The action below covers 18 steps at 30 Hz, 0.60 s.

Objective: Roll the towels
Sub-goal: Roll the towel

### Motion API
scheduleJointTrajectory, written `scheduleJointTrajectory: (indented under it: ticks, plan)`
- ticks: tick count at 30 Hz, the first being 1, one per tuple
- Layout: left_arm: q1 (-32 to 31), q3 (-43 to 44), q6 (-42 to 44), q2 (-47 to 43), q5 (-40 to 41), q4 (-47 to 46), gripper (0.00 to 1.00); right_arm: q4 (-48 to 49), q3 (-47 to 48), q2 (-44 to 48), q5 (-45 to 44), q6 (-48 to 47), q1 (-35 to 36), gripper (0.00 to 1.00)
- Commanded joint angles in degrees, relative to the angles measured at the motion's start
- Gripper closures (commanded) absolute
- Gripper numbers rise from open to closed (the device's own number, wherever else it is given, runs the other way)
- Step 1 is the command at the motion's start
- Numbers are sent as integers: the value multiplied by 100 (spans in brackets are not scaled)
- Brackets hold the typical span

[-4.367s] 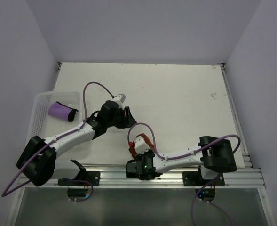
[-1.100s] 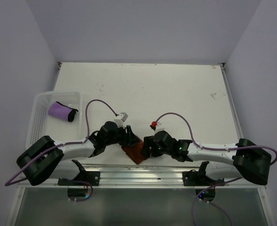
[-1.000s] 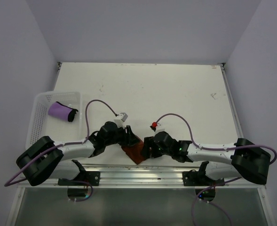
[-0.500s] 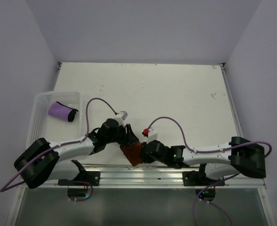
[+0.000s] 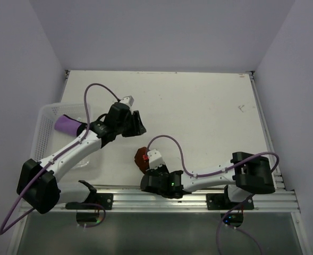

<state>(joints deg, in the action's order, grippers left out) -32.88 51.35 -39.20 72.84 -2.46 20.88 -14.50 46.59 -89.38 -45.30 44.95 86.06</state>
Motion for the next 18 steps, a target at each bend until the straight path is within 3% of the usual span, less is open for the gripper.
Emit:
scheduleJointTrajectory:
  ticks: [1,6,11,18]
  plan:
    - [89,340,194,-68,141,1110,46,-860,551,-438,-1094,118,94,91]
    - [98,296,27,-226,88,1523,46,-1615,1018,-1097,-2060,417,226,93]
    - [107,244,-88,-261,-61,1734,46,-2960,2151,-2282,-2668,1086,420,91]
    - [107,349,-158,-209,-483,1717,45,-3094,2662,-2821,-2844,736,578,91]
